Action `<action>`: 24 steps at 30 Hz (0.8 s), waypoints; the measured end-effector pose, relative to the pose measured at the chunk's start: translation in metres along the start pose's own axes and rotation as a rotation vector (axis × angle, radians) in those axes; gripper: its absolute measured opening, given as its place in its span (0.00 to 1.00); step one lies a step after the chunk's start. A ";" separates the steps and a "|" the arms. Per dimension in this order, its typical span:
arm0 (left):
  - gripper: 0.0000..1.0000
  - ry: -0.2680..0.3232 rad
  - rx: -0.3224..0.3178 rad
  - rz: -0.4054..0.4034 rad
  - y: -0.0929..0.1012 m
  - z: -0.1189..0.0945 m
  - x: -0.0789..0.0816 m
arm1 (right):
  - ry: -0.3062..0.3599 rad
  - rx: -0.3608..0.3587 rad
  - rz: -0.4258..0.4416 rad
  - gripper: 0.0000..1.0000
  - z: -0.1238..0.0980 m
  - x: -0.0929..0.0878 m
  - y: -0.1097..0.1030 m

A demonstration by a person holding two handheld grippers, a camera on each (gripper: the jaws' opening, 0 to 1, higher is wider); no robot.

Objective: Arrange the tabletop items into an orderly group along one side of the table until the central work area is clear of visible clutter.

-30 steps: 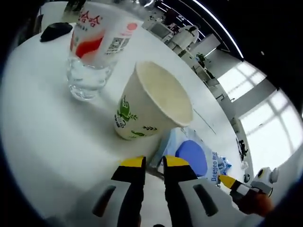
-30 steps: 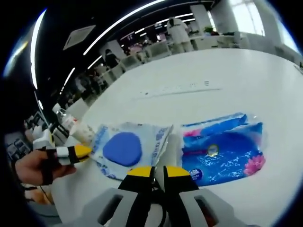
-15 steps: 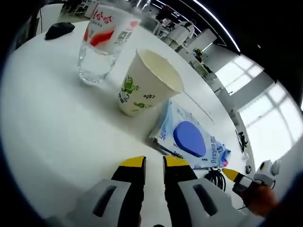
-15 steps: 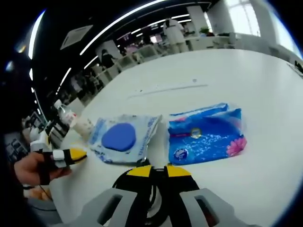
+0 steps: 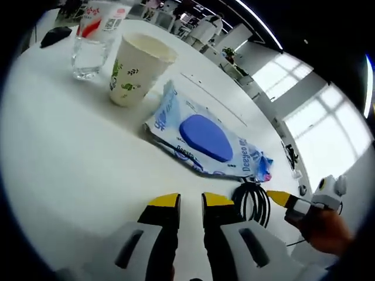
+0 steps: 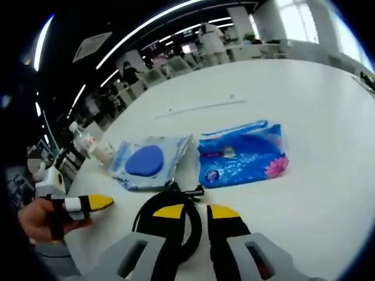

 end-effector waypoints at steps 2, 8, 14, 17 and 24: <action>0.11 -0.005 -0.010 0.010 0.003 0.002 -0.002 | -0.006 0.001 0.006 0.13 0.000 -0.003 0.002; 0.12 -0.029 -0.058 0.026 0.018 0.009 -0.012 | -0.009 0.001 0.020 0.13 0.002 -0.007 0.013; 0.15 -0.084 -0.144 0.039 0.044 0.021 -0.028 | -0.016 0.012 0.035 0.13 0.010 -0.012 0.016; 0.15 -0.096 -0.141 0.031 0.046 0.025 -0.030 | -0.015 0.014 0.038 0.12 0.011 -0.014 0.011; 0.12 -0.120 -0.124 0.050 0.047 0.032 -0.037 | -0.022 0.011 0.044 0.11 0.012 -0.020 0.006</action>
Point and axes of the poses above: the point that each gripper's makers call its tool centre point, and the gripper's own axes: z roughly forward along the fingers, y roughly to its right, x roughly out of its top, the point moved 5 cm from there along -z, roughly backward along the fingers, and after that the axes turned 11 degrees about -y, right-handed, at the moved point
